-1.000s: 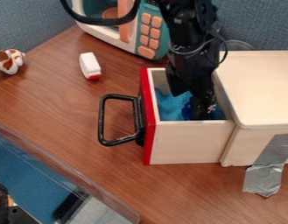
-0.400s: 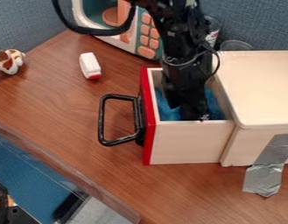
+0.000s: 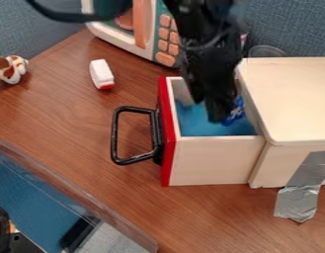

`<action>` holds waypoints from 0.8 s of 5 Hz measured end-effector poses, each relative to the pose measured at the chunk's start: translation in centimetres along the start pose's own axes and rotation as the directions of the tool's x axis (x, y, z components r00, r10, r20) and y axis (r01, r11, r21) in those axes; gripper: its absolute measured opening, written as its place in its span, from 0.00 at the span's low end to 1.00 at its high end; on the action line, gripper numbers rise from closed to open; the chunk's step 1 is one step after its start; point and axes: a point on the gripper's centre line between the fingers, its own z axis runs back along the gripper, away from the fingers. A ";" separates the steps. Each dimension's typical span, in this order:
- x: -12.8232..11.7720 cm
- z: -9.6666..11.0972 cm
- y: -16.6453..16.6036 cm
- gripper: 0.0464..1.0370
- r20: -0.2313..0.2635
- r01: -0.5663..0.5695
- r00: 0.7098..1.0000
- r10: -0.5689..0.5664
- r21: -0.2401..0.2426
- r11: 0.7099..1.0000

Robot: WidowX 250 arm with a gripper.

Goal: Take the blue object out of the drawer and placed at the table

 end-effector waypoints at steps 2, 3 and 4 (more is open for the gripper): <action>-1.5 5.2 3.0 0.53 -0.078 -0.159 0.982 0.170 0.130 0.979; -4.1 6.8 6.4 0.53 -0.135 -0.339 0.919 0.371 0.214 0.916; -8.3 7.4 9.7 0.53 -0.181 -0.523 0.791 0.585 0.296 0.799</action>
